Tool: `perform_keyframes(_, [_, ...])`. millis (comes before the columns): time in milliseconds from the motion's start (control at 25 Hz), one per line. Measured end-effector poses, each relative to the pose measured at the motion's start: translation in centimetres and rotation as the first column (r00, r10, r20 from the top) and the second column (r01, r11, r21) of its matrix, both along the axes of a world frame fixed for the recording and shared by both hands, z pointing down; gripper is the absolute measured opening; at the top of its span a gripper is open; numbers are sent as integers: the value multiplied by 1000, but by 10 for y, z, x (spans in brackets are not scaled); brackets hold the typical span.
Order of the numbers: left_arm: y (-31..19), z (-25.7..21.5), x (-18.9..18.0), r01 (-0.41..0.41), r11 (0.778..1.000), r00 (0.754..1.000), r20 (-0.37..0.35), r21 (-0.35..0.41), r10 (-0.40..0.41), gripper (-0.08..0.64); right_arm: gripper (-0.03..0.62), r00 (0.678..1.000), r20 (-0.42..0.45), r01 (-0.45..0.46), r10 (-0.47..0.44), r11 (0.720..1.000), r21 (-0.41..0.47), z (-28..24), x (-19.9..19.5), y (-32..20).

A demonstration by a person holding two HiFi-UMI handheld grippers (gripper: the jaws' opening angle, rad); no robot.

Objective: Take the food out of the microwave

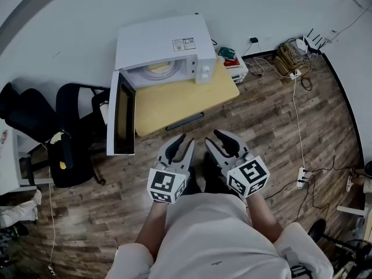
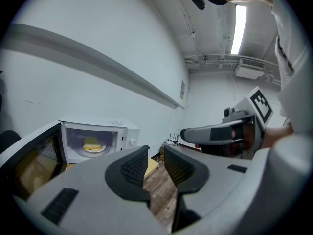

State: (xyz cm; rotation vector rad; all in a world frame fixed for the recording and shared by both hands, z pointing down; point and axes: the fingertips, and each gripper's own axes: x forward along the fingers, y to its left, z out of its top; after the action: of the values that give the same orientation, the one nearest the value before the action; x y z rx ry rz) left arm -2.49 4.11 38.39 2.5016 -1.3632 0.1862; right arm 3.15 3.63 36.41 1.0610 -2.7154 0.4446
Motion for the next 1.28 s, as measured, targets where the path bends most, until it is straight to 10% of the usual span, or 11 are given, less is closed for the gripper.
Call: perform_keyframes(1280, [-140,39,9,349,935,935,93,-61,-343,98,120,925,70,378,-374,925,-47,20,3,-140])
